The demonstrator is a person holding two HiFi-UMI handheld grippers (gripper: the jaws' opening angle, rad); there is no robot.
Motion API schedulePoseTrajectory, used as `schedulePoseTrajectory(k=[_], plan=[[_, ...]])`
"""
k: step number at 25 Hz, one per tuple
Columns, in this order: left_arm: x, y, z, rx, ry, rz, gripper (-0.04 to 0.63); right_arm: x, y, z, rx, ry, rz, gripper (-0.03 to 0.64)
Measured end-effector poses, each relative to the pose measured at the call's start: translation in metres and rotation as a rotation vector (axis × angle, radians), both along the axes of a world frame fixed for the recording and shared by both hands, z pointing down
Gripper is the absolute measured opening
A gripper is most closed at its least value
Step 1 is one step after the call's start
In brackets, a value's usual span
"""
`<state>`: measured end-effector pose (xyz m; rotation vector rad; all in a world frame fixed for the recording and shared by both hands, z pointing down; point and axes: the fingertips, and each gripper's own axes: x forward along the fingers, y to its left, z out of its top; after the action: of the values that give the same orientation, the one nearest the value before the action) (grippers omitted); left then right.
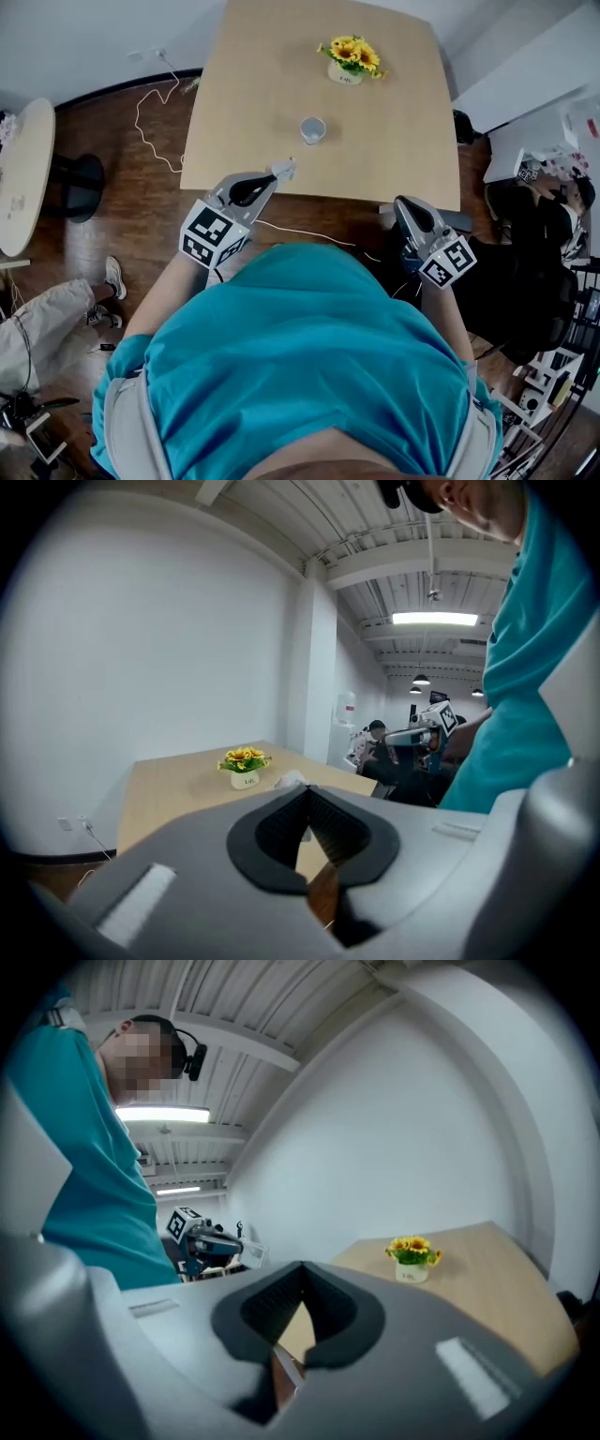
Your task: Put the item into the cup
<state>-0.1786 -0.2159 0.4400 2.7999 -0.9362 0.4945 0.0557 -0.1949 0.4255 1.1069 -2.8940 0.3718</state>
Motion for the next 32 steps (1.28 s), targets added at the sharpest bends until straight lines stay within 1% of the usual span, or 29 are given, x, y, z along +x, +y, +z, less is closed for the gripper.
schedulePoseTrajectory(k=[2, 4, 8, 11, 14, 16, 21, 24, 27, 29, 32], plan=[[0.011, -0.024, 0.003, 0.008, -0.034, -0.011, 0.005, 0.010, -0.014, 0.002, -0.001, -0.011, -0.018, 0.000], [0.025, -0.048, 0.008, 0.010, -0.073, -0.038, 0.005, 0.022, -0.028, 0.005, 0.003, -0.017, -0.061, 0.000], [0.049, -0.090, 0.031, -0.006, -0.185, -0.080, 0.005, 0.042, -0.053, 0.012, 0.020, -0.021, -0.147, 0.000], [0.054, -0.113, 0.053, -0.043, -0.242, -0.110, 0.005, 0.050, -0.069, 0.017, 0.019, -0.020, -0.204, 0.000], [0.053, -0.128, 0.074, -0.100, -0.299, -0.125, 0.005, 0.054, -0.080, 0.026, 0.000, -0.015, -0.223, 0.000], [0.053, -0.138, 0.084, -0.118, -0.333, -0.109, 0.005, 0.055, -0.087, 0.029, -0.007, -0.017, -0.216, 0.000], [0.057, -0.154, 0.109, -0.157, -0.393, -0.043, 0.005, 0.054, -0.100, 0.035, -0.019, -0.017, -0.158, 0.000], [0.060, -0.168, 0.125, -0.161, -0.443, 0.002, 0.005, 0.051, -0.104, 0.043, -0.037, -0.013, -0.139, 0.000], [0.061, -0.179, 0.143, -0.168, -0.487, 0.026, 0.005, 0.049, -0.103, 0.052, -0.062, -0.014, -0.126, 0.000], [0.064, -0.185, 0.154, -0.156, -0.547, 0.055, 0.005, 0.050, -0.101, 0.057, -0.071, -0.018, -0.119, 0.000], [0.068, -0.189, 0.171, -0.124, -0.662, 0.106, 0.005, 0.053, -0.099, 0.062, -0.076, -0.022, -0.114, 0.000]])
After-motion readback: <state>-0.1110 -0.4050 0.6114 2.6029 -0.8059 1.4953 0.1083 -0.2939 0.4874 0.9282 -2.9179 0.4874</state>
